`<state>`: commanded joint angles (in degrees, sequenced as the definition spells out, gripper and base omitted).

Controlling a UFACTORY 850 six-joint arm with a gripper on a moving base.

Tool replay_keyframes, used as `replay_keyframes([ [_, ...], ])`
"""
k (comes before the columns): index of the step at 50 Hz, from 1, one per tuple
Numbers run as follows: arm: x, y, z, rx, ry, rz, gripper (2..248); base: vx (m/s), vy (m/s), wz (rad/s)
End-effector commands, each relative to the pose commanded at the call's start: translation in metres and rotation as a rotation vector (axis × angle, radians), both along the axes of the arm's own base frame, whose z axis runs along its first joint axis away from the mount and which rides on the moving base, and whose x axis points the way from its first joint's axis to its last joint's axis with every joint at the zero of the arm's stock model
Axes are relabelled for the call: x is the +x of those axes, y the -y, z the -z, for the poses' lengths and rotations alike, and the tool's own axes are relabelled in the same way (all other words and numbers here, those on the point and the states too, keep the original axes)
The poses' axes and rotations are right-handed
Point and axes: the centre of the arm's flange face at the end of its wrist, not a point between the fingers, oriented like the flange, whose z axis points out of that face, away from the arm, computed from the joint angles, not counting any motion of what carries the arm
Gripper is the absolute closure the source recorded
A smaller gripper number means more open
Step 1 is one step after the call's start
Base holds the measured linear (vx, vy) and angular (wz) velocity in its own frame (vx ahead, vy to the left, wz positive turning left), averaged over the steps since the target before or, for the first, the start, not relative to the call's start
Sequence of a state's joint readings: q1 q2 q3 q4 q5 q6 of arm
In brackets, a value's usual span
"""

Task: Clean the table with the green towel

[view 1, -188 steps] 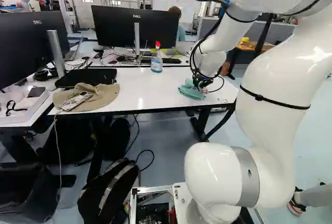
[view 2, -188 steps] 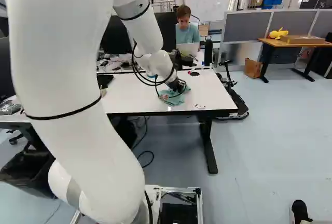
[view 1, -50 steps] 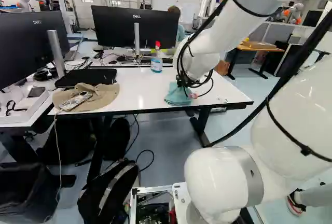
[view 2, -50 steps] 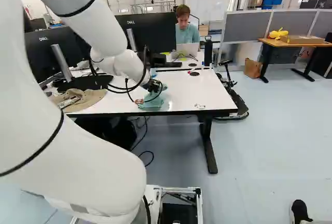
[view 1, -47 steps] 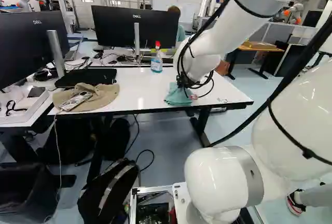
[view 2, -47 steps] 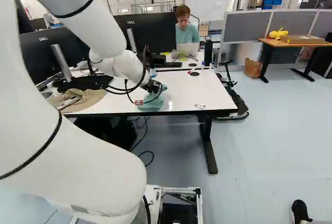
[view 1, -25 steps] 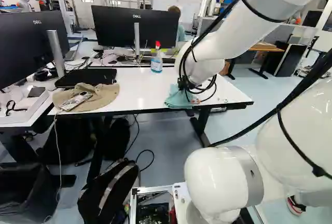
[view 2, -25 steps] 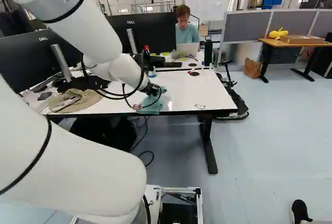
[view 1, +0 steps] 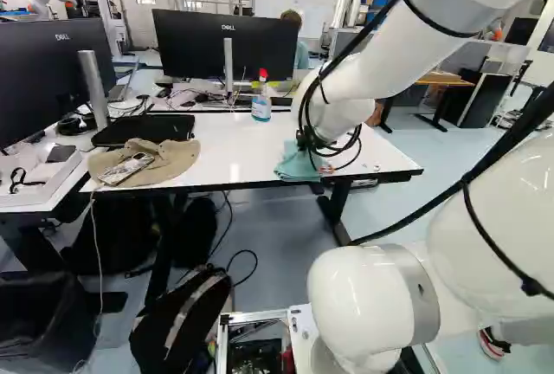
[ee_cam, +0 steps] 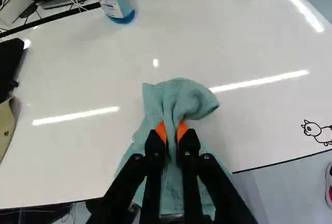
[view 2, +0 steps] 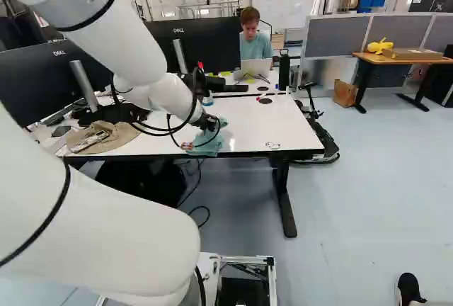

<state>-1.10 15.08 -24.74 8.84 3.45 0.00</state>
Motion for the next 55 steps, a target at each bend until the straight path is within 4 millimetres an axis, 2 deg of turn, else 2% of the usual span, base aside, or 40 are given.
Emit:
replay_keyframes([
  [11,0.0,0.0,-0.001,0.0,0.002,0.0,208,0.0,0.0,0.0],
  [21,0.001,0.004,-0.009,-0.001,0.024,0.011,208,0.0,0.0,0.0],
  [31,0.011,0.015,-0.021,-0.002,0.047,0.041,208,0.0,0.0,0.0],
  [55,0.034,0.05,-0.023,-0.003,0.037,0.129,208,0.0,0.0,0.0],
])
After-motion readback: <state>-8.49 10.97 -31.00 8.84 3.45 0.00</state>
